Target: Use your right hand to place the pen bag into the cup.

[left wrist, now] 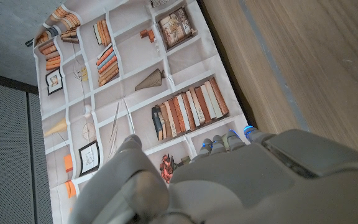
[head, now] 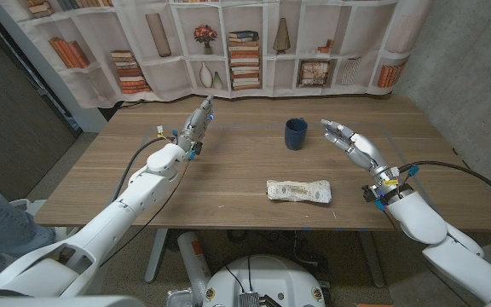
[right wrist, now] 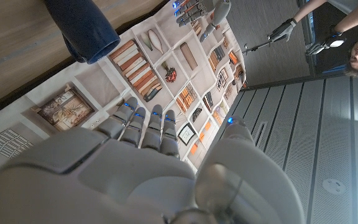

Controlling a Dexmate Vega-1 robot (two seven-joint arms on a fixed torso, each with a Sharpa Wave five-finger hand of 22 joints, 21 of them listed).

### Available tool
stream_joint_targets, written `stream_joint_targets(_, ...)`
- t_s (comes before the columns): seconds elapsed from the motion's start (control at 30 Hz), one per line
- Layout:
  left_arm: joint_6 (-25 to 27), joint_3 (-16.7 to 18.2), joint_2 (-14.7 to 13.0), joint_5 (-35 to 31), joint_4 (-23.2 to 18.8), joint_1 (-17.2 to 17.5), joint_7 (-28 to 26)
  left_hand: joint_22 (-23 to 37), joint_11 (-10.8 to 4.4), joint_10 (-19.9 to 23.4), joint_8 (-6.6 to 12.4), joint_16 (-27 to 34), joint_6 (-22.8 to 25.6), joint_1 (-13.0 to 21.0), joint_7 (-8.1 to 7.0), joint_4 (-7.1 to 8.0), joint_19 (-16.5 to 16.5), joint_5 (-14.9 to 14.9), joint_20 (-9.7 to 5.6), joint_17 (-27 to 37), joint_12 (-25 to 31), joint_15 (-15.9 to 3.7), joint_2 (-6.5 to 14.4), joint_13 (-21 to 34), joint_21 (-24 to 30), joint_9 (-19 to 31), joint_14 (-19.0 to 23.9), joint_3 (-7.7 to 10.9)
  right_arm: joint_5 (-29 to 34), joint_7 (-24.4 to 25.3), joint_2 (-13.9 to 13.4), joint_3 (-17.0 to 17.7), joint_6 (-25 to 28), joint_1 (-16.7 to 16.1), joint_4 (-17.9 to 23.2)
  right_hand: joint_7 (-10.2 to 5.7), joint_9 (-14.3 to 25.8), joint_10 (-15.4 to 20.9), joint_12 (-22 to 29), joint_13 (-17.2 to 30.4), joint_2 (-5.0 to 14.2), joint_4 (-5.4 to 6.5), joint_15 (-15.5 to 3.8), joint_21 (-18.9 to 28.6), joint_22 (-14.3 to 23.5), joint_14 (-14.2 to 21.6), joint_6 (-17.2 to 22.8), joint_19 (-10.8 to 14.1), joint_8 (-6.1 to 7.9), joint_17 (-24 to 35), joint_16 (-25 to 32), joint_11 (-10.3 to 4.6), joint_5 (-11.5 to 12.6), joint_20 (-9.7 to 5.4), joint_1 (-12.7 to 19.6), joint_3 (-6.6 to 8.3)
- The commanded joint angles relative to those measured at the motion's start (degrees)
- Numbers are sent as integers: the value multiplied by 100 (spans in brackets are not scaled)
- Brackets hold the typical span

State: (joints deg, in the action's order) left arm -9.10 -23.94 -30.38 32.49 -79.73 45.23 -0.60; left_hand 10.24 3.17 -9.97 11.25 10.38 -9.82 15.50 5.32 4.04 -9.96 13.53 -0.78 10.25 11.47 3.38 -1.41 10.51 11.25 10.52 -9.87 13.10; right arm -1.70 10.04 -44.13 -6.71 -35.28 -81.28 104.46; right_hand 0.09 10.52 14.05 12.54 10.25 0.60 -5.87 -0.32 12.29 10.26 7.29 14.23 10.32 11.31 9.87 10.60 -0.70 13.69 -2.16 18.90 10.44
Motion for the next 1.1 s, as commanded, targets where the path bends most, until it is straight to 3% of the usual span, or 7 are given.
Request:
stream_joint_targets(0.03, 22, -34, 9, -38, -59, 23, -26, 25, -34, -69, 11, 34, -2, 83, -23, 7, -682, -1, 46, 14, 26, -47, -8, 19, 27, 30, -439, -37, 418, 418, -275, -26, 84, -109, 155, -54, 18, 7, -20, 17, -7, -38, -1, -3, 10, 61, 5, 59, 8, 18, 10, -30, -2, -156, 65, 0)
stream_joint_targets(1.1, 24, -81, 66, -64, -31, -4, -32, 26, -37, -72, 15, 34, 20, 97, -20, 6, -680, -15, 49, 15, 23, -47, 7, 20, 30, 30, -438, -58, 1318, 1255, -922, -200, 901, -295, 633, -109, 19, 55, -13, 17, -32, -101, -74, -7, 10, 120, 25, 119, 8, 19, 12, -76, 13, -169, 147, 12)
